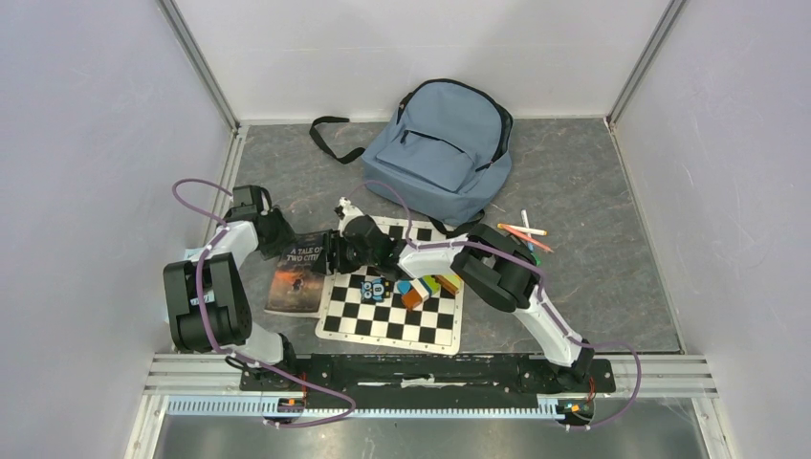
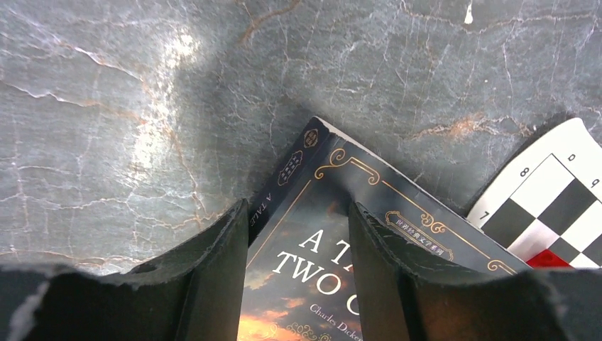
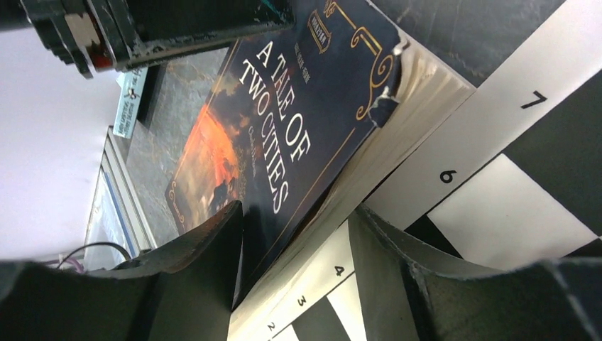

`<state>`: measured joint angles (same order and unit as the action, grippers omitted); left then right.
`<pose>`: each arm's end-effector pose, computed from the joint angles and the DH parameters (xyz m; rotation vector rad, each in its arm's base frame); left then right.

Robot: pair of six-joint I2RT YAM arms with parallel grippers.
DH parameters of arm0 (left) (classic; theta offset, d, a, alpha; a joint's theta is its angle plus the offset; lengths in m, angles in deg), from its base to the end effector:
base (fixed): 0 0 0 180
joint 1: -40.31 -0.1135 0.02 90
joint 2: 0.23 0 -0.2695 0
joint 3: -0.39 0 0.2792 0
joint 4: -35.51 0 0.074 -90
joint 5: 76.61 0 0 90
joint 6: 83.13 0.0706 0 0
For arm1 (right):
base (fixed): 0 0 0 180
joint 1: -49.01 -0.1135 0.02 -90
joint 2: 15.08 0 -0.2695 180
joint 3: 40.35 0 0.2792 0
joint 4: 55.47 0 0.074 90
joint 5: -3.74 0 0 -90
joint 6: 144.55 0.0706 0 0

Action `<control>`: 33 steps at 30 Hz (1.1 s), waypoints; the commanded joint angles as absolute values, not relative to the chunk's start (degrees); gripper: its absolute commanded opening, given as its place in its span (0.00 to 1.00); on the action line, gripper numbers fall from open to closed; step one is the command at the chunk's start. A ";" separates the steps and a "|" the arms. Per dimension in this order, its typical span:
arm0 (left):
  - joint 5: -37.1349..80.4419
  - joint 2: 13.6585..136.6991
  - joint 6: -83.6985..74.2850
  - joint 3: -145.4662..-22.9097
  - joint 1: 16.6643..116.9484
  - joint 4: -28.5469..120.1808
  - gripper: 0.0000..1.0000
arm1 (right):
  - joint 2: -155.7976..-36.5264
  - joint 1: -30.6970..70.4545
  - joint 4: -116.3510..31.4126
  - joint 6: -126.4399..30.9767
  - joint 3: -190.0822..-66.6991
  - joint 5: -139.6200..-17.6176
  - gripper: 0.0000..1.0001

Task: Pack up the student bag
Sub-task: Pick up the book from the center of the board.

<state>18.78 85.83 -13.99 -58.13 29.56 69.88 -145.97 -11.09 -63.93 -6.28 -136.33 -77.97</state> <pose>0.3127 0.0526 0.1260 -0.6932 2.5637 -0.1831 0.2674 0.4855 0.0934 -0.3397 2.2768 1.2526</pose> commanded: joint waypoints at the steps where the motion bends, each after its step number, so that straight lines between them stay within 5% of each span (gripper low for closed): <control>1: 36.35 85.96 -18.06 -55.30 32.67 81.28 0.48 | -152.10 -11.75 -69.81 -5.26 -143.52 -83.54 0.61; 4: 36.38 86.00 -18.09 -55.46 32.66 81.30 0.48 | -153.13 -11.64 -69.04 -4.87 -144.61 -83.67 0.54; 9: 33.94 83.86 -17.85 -56.17 32.66 81.63 0.50 | -149.84 -11.66 -71.20 -4.37 -141.23 -83.66 0.20; 12: 30.77 80.11 -17.39 -56.67 32.66 82.08 0.60 | -145.54 -11.66 -73.29 -4.23 -137.24 -84.49 0.01; 20: 20.48 63.71 -14.94 -61.52 32.66 87.74 0.99 | -133.78 -11.59 -79.75 -3.68 -130.17 -85.20 0.00; 27: 21.08 51.20 -15.48 -74.17 32.66 96.44 1.00 | -123.83 -10.92 -79.35 -4.66 -128.32 -87.54 0.00; 33: 33.98 46.77 -12.28 -77.78 32.66 101.01 1.00 | -112.63 -7.43 -72.37 -11.48 -126.90 -87.75 0.00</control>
